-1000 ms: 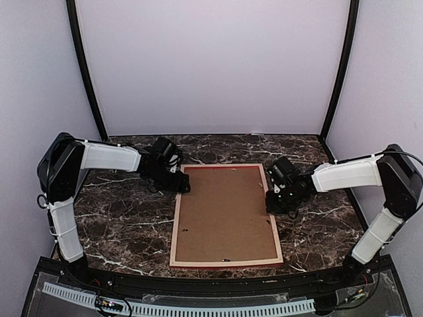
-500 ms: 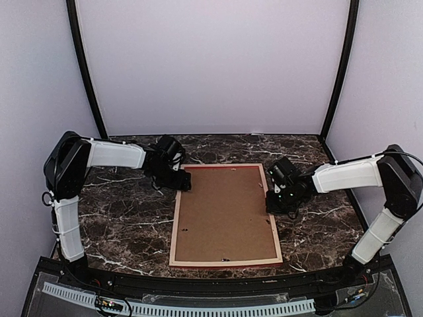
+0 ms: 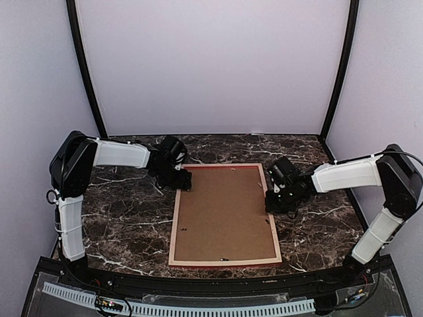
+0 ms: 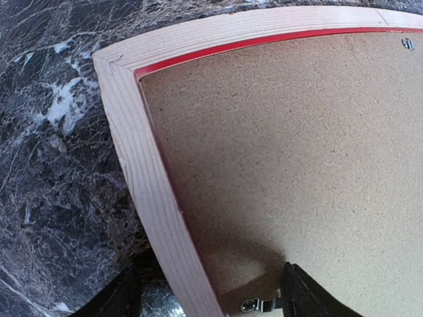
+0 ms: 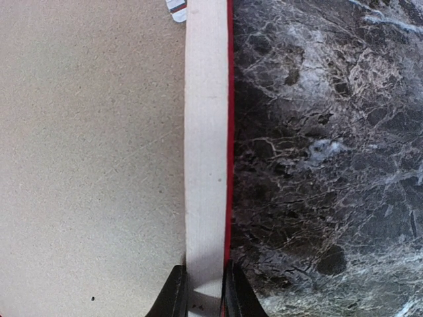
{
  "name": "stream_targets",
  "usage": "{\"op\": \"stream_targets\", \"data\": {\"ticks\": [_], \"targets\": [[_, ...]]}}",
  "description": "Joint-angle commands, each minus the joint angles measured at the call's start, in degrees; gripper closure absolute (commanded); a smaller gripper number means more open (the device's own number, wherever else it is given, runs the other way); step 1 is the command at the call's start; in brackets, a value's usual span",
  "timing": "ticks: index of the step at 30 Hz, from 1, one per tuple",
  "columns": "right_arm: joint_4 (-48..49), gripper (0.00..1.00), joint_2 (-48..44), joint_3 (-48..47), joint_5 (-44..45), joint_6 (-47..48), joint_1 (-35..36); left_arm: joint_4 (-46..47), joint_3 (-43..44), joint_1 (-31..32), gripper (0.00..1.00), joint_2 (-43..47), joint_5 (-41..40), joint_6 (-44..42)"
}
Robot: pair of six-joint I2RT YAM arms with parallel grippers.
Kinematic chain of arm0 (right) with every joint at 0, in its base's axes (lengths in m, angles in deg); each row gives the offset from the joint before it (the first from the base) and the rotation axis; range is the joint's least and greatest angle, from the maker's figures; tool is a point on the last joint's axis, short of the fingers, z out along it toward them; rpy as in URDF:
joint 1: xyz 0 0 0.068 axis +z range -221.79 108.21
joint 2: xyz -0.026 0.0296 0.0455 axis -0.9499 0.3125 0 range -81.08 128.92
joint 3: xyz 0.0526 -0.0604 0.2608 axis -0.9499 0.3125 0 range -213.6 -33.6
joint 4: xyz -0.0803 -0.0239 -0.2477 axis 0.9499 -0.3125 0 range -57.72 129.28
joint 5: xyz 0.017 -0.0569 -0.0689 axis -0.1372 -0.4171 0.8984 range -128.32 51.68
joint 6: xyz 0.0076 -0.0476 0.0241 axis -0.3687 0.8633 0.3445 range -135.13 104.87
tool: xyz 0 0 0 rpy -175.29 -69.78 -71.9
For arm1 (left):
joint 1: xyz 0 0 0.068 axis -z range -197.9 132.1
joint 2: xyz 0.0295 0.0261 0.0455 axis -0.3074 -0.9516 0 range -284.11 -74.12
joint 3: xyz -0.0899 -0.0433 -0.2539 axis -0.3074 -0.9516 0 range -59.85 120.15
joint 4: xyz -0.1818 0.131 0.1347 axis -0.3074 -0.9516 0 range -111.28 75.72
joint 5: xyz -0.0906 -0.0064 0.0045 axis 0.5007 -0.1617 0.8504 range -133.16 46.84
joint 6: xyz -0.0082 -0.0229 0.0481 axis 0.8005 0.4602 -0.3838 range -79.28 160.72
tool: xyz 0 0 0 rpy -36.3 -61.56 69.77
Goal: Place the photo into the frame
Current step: Press the fastener onto the backboard.
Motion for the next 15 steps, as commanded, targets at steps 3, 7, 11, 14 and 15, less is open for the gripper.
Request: {"op": "stream_targets", "data": {"ticks": [3, 7, 11, 14, 15], "targets": [[0.3, 0.84, 1.3, 1.5, -1.9, -1.7, -0.1, -4.5, -0.2, -0.3, 0.3, 0.0, -1.6, -0.1], [0.2, 0.84, 0.5, 1.9, -1.7, -1.9, -0.1, -3.4, -3.6, -0.3, 0.35, 1.7, 0.4, 0.7], [0.4, 0.84, 0.2, 2.5, -1.6, -2.0, -0.1, -2.8, -6.0, -0.3, 0.41, 2.3, 2.2, 1.5], [0.6, 0.84, 0.2, 2.9, -1.8, -2.1, -0.1, -2.4, -7.4, -0.3, 0.43, 3.2, 2.7, 1.7], [0.6, 0.84, 0.2, 2.9, -1.8, -2.0, -0.1, -2.2, -7.6, -0.3, 0.43, 3.4, 2.8, 1.7]]}}
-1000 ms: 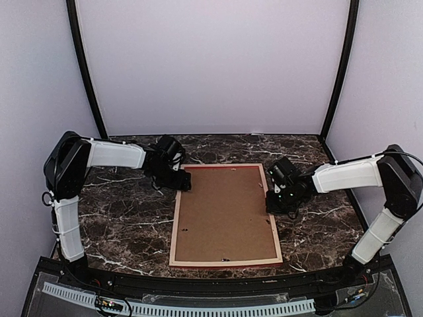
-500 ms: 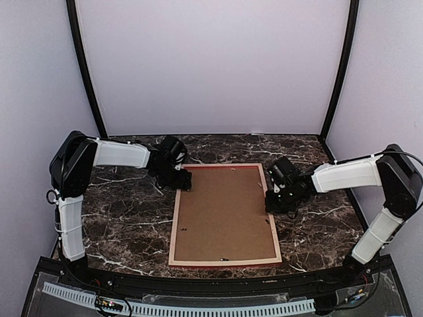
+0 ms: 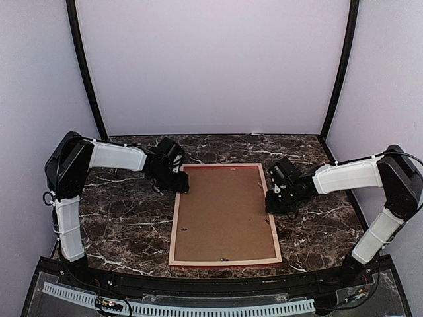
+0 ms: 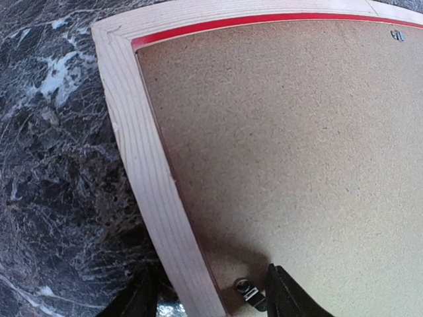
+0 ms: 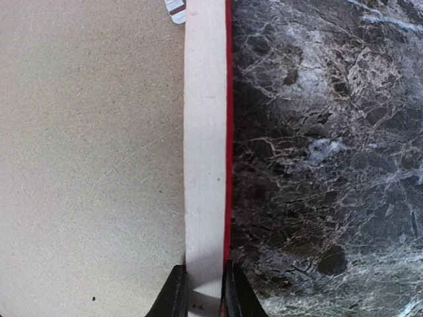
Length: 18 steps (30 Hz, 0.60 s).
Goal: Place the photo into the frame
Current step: Press the fastener onto the backboard.
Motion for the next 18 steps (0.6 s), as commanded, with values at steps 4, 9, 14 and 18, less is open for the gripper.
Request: {"op": "stream_targets", "data": {"ticks": [4, 9, 14, 18], "targets": [[-0.3, 0.84, 0.6, 2.1, -1.9, -1.6, -0.1, -4.9, -3.9, -0.2, 0.45, 1.9, 0.5, 0.0], [0.0, 0.84, 0.6, 2.2, -2.3, -1.6, -0.1, -4.7, -4.5, -0.2, 0.53, 2.1, 0.5, -0.2], [0.2, 0.83, 0.6, 2.4, -2.7, -1.6, -0.1, -4.3, -4.8, -0.2, 0.61, 2.0, 0.5, -0.2], [0.4, 0.83, 0.6, 2.5, -2.6, -1.6, -0.1, -4.0, -4.9, -0.2, 0.65, 1.8, 0.5, -0.1]]}}
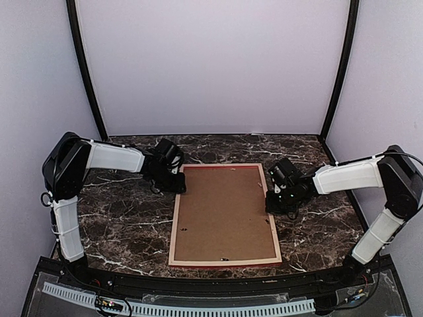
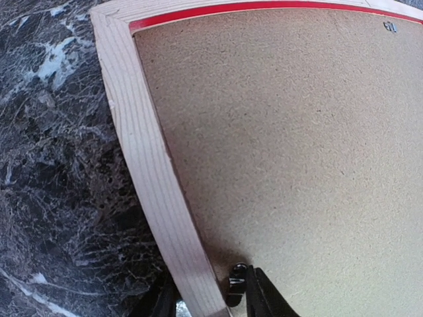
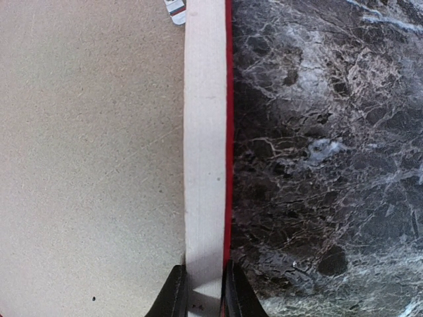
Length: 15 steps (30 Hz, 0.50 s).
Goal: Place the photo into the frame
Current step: Press the fastener onto the backboard.
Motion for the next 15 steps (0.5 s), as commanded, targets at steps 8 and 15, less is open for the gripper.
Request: {"op": "stream_targets", "data": {"ticks": [8, 15], "targets": [[-0.6, 0.84, 1.0, 2.0, -2.6, -1.3, -0.1, -3.3, -2.3, -0.4, 0.72, -0.1, 0.1, -1.1], [-1.3, 0.84, 1.0, 1.8, -1.9, -0.6, -0.1, -1.2, -2.3, -0.8, 0.79, -0.2, 1.8, -2.0]]}}
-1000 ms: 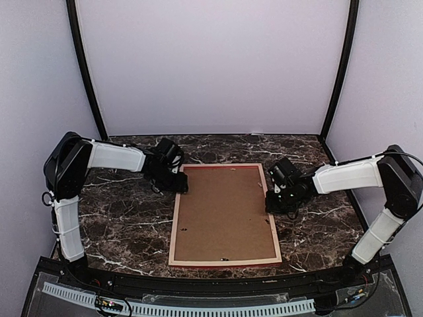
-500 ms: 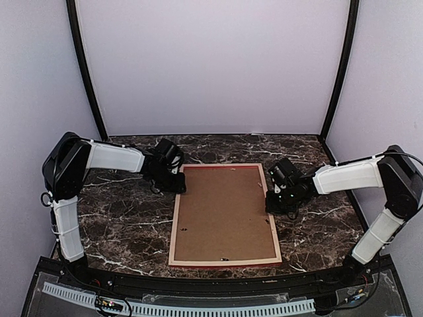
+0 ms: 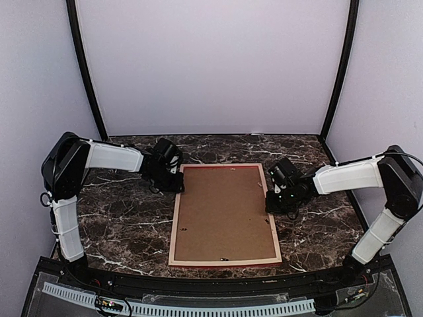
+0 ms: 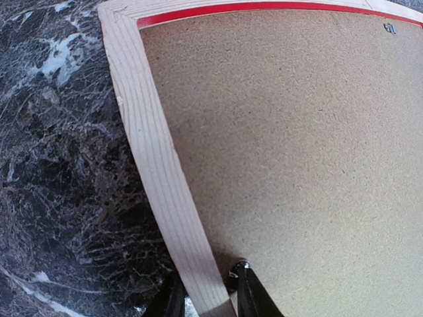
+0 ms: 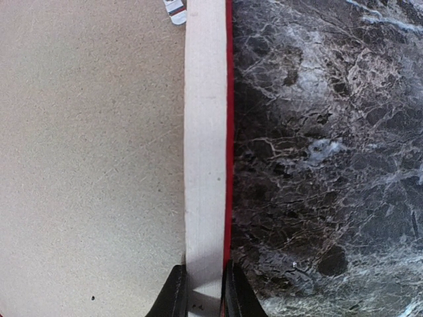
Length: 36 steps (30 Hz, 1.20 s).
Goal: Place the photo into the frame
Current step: Press the fastener onto the backboard.
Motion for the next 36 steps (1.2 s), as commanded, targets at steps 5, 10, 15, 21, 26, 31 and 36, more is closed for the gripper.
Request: {"op": "stream_targets", "data": {"ticks": [5, 10, 15, 21, 26, 31, 36], "targets": [[-1.4, 0.84, 1.4, 1.6, -2.0, -0.3, -0.1, 0.2, -1.9, -1.0, 0.87, 0.2, 2.8, -2.3], [-1.2, 0.84, 1.5, 1.8, -2.2, -0.3, -0.1, 0.2, -1.5, -1.1, 0.55, 2.2, 4.3, -2.3], [-1.0, 0.84, 1.3, 1.8, -2.1, -0.5, -0.1, -0.7, -1.6, -1.1, 0.34, 4.8, 4.2, -2.4], [-0.6, 0.84, 1.1, 1.9, -1.9, -1.5, -0.1, -2.9, -2.6, -1.1, 0.28, 8.1, 4.9, -2.7], [-0.1, 0.84, 1.0, 1.9, -2.2, -1.9, -0.1, -4.5, -6.5, -0.1, 0.27, 13.3, 6.3, -2.9], [0.2, 0.84, 1.1, 1.9, -2.0, -1.9, -0.1, -5.2, -13.7, 2.6, 0.25, 19.5, 6.7, -1.7], [0.8, 0.84, 1.0, 2.0, -2.1, -1.6, -0.1, -5.3, -19.7, 6.8, 0.22, 24.9, 5.3, -0.3]]}}
